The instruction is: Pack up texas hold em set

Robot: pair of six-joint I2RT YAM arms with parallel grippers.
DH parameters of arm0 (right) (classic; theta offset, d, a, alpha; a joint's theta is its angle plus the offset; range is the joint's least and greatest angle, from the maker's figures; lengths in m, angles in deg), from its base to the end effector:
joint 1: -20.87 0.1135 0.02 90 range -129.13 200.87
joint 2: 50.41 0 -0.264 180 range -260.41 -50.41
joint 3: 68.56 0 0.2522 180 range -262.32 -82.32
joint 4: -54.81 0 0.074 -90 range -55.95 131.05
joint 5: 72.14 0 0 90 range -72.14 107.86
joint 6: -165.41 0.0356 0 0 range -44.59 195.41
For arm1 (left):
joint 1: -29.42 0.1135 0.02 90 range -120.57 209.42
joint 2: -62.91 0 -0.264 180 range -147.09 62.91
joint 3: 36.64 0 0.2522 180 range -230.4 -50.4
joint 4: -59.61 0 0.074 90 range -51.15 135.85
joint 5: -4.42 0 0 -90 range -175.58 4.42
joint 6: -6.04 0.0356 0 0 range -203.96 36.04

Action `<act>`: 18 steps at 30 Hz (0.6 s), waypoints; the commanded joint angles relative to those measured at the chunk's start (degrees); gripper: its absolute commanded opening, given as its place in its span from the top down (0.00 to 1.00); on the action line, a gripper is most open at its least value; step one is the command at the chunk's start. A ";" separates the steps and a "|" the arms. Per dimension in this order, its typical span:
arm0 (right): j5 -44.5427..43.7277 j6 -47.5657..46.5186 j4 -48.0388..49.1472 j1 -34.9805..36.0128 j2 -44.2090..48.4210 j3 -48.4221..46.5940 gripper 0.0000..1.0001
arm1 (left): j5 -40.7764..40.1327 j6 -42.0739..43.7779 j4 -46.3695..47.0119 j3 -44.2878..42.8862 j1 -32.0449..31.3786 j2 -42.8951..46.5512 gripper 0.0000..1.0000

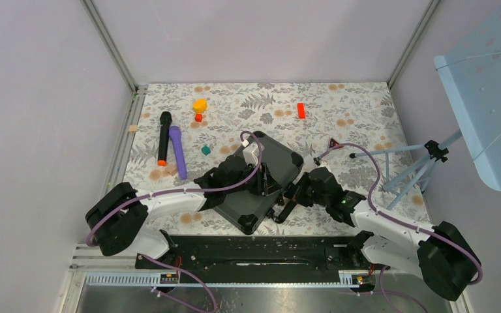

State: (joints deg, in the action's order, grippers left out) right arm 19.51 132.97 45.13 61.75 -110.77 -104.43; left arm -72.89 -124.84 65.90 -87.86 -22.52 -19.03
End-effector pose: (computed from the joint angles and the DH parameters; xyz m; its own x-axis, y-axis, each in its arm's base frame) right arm 0.1578 0.1380 0.1769 -0.7951 0.4275 -0.4302 -0.0022 0.7073 0.7069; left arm 0.1780 -0.2401 0.2011 -0.7762 -0.0443 -0.6289 0.5071 0.5488 -0.6646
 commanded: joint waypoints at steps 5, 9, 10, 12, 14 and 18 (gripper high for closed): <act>-1.96 0.80 -3.18 0.39 1.08 0.20 1.00 | 0.01 0.98 -20.76 5.00 -0.98 -4.94 0.58; -0.68 1.32 -2.48 0.35 -1.04 0.51 1.00 | -0.10 1.18 -22.18 3.76 -0.99 -3.47 0.59; 0.22 1.27 -2.25 0.47 -1.81 0.31 1.00 | -0.05 1.30 -22.91 3.06 -0.97 -3.03 0.59; 1.56 1.23 -2.14 0.63 -3.46 -0.28 1.00 | -0.36 1.77 -24.45 1.68 -0.97 -2.02 0.59; 2.01 0.87 -2.70 1.02 -5.33 -1.25 1.00 | -0.54 2.27 -26.33 0.01 -0.98 -0.91 0.59; 2.50 0.60 -2.52 1.91 -8.76 -2.43 1.00 | -0.77 3.99 -29.95 -4.33 -0.97 0.72 0.59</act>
State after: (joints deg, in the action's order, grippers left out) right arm 20.71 133.56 43.01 62.32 -117.07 -104.37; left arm -73.16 -124.25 56.18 -91.81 -22.76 -17.19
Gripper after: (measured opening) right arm 0.017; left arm 0.409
